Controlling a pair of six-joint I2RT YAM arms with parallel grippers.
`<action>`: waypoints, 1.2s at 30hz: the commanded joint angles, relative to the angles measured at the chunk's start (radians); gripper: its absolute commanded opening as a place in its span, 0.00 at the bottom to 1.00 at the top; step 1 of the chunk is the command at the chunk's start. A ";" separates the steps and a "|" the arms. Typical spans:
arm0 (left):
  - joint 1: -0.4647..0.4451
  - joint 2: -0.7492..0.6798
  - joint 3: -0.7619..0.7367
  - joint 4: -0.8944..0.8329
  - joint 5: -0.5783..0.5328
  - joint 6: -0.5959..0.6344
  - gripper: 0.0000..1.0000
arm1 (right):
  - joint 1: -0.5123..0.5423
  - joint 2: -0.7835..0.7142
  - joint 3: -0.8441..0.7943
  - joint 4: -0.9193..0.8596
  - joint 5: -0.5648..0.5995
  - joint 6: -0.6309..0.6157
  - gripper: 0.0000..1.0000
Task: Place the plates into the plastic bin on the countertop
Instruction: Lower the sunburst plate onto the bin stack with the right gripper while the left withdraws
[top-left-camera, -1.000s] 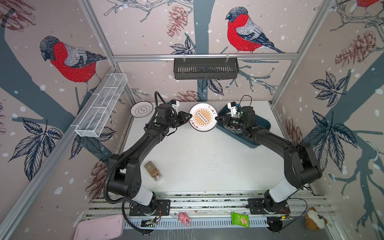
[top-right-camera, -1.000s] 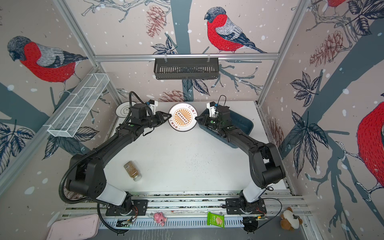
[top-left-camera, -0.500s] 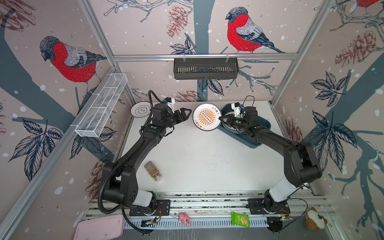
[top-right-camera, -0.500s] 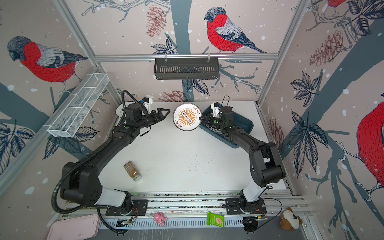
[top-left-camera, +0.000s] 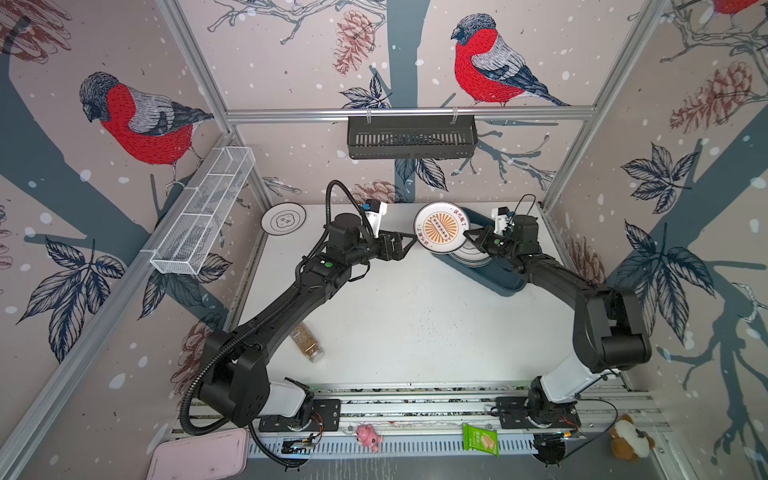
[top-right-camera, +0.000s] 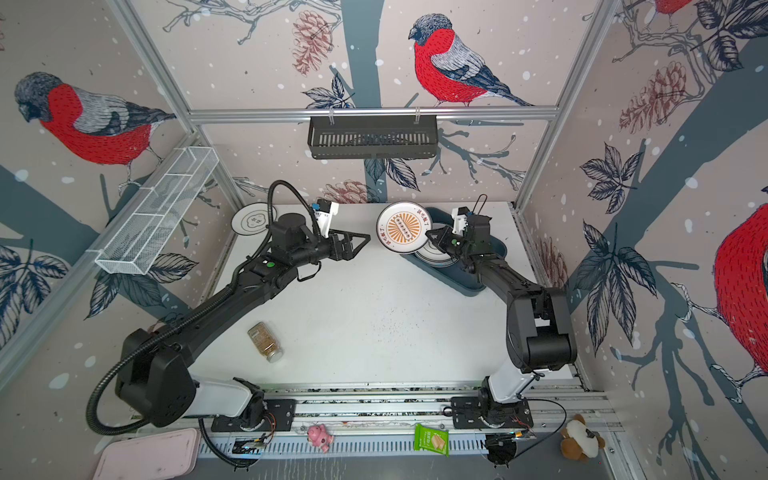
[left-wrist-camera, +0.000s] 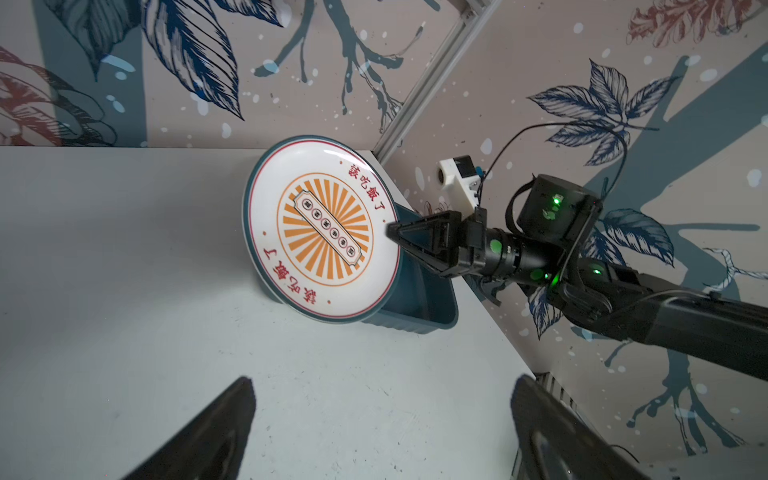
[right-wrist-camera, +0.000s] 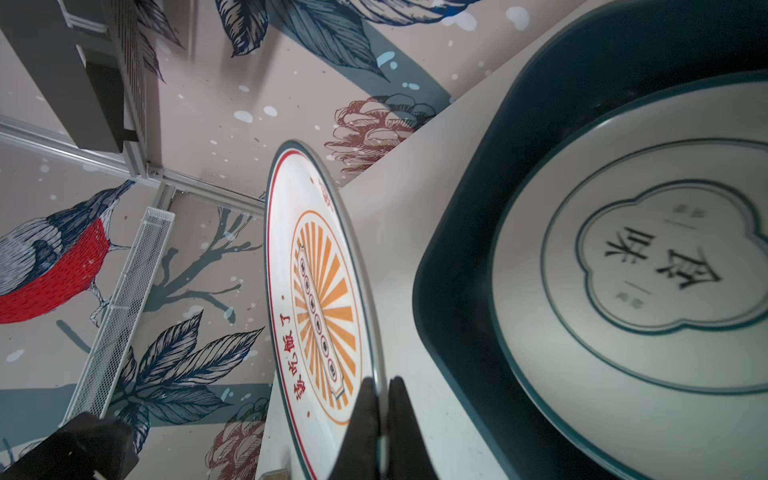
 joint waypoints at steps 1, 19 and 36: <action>-0.044 0.010 0.007 0.034 0.045 0.083 0.96 | -0.035 -0.007 -0.012 0.039 0.023 0.016 0.03; -0.258 0.115 0.046 -0.077 -0.027 0.213 0.96 | -0.141 0.112 0.012 -0.014 0.148 0.028 0.02; -0.274 0.104 0.056 -0.101 -0.069 0.222 0.96 | -0.140 0.194 0.064 -0.123 0.213 -0.007 0.02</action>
